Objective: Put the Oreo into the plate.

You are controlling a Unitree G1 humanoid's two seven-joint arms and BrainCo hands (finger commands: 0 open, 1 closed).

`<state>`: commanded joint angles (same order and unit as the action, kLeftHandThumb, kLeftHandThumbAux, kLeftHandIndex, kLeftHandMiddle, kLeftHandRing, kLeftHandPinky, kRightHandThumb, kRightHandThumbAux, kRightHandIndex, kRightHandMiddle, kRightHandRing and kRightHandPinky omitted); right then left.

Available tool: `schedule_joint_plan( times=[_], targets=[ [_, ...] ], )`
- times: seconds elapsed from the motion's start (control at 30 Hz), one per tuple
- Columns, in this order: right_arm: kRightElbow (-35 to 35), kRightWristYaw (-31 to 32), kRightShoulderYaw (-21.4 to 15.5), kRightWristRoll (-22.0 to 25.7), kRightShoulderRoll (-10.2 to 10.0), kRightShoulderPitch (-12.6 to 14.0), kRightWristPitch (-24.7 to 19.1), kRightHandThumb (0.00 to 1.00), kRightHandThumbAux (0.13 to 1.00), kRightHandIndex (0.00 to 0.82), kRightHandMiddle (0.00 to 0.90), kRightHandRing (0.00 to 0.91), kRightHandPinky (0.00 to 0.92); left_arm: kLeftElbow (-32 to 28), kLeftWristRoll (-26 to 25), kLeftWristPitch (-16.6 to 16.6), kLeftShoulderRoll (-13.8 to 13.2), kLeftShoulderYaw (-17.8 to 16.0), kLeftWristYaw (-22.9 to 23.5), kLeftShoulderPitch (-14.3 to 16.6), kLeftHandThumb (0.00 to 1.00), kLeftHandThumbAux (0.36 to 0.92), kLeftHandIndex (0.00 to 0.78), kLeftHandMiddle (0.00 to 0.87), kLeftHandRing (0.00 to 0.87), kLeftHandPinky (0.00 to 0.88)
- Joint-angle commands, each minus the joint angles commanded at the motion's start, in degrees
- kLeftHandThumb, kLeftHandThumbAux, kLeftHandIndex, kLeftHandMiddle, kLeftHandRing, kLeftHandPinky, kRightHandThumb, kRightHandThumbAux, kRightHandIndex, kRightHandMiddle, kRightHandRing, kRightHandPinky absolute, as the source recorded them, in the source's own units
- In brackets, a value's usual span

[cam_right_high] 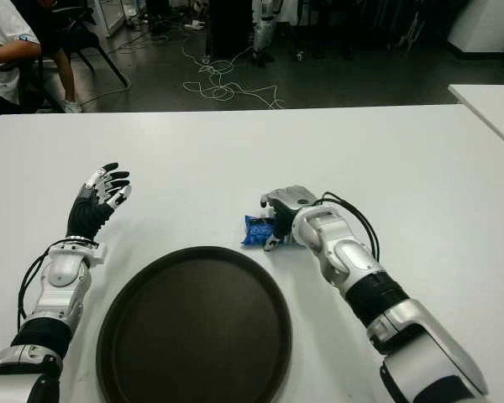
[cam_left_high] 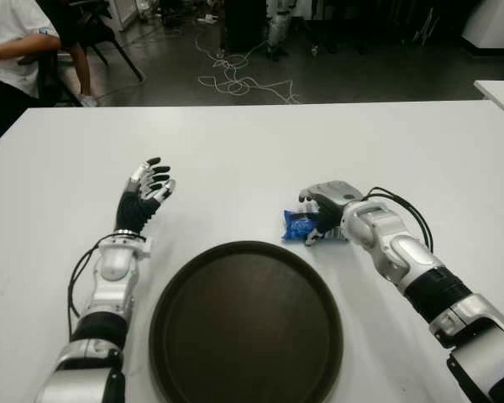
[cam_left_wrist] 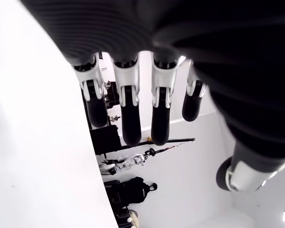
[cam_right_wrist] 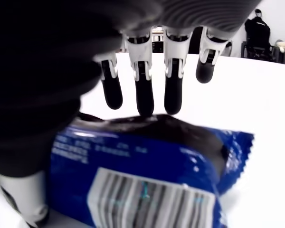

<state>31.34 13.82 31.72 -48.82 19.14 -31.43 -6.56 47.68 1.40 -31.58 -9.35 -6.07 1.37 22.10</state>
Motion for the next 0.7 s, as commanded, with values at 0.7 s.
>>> schedule_joint_plan(
  times=[0.7],
  targets=[
    [3.6, -13.8, 1.8, -3.6, 2.0, -1.3, 4.0, 0.0, 0.698, 0.398, 0.385, 0.408, 0.424, -1.5, -0.3, 1.0, 0.4, 0.4, 0.5, -0.4, 0.121, 0.588, 0.159, 0.238, 0.214, 0.159]
  ],
)
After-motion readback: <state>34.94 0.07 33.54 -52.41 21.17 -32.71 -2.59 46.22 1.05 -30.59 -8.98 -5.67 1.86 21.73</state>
